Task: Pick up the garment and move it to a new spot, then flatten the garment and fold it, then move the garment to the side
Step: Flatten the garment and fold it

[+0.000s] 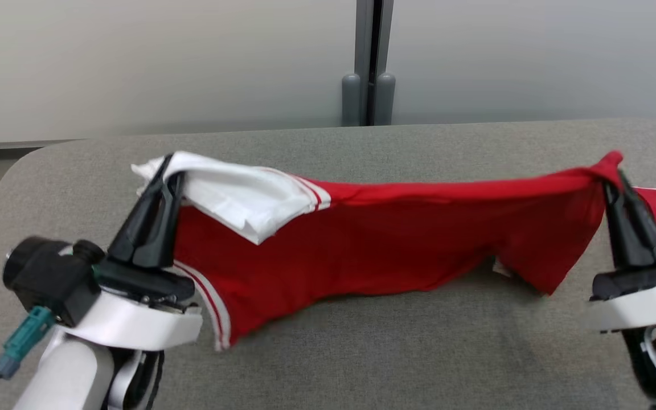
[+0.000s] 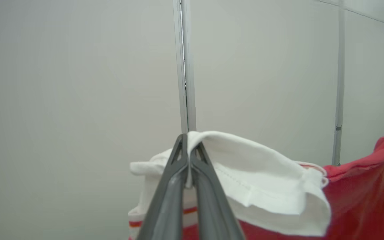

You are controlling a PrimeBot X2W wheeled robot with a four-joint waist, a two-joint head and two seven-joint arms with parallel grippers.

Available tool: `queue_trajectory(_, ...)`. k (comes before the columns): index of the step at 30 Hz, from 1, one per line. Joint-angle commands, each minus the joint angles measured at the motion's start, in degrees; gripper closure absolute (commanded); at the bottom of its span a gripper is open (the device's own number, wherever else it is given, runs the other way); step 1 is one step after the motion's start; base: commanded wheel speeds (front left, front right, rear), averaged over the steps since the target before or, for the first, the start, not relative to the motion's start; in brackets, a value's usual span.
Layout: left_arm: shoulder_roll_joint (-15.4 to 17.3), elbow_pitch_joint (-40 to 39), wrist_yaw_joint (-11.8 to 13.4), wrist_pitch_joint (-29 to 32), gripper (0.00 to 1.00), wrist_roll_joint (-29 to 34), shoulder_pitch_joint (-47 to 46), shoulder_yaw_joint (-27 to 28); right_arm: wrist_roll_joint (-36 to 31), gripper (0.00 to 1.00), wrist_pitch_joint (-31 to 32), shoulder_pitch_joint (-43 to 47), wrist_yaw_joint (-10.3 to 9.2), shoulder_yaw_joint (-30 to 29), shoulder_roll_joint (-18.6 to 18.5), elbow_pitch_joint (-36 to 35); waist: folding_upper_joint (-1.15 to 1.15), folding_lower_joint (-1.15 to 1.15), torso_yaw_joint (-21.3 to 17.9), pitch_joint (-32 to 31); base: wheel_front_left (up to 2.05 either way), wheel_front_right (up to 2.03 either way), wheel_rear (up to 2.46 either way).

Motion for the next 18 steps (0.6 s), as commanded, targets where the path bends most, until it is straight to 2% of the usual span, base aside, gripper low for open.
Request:
queue_trajectory(1,0.40,-0.77,0.40,0.12,1.00,0.67,-1.75,0.50,-0.27,1.00,0.77,-1.13,-0.02,-0.68,-0.70,-1.52,0.00,0.00,-0.48,-0.61,0.00,0.00,0.00)
queue_trajectory(6,1.10,-4.79,0.74,1.73,1.00,1.13,-8.81,2.21,0.20,1.00,6.12,-4.86,-0.02,-2.50,-2.11,-10.71,0.00,0.00,-1.25,-1.43,0.00,0.00,0.00)
queue_trajectory(10,1.22,-5.68,0.51,3.47,1.00,0.40,-13.38,3.08,1.25,1.00,9.25,-7.39,-0.02,-2.98,-2.66,-14.21,0.00,0.00,-1.78,-1.09,0.00,0.00,0.00)
queue_trajectory(16,1.05,-1.71,-0.57,5.08,1.00,-1.29,-20.62,3.95,3.34,1.00,10.68,-13.19,-0.02,-3.14,-2.69,-13.00,0.00,0.00,-1.99,2.20,0.00,0.00,0.00)
queue_trajectory(18,0.74,2.07,-1.78,5.18,1.00,-2.34,-26.18,4.35,5.01,1.00,10.66,-18.64,-0.02,-2.46,-2.97,-10.27,0.00,0.00,-1.89,5.26,0.00,0.00,0.00)
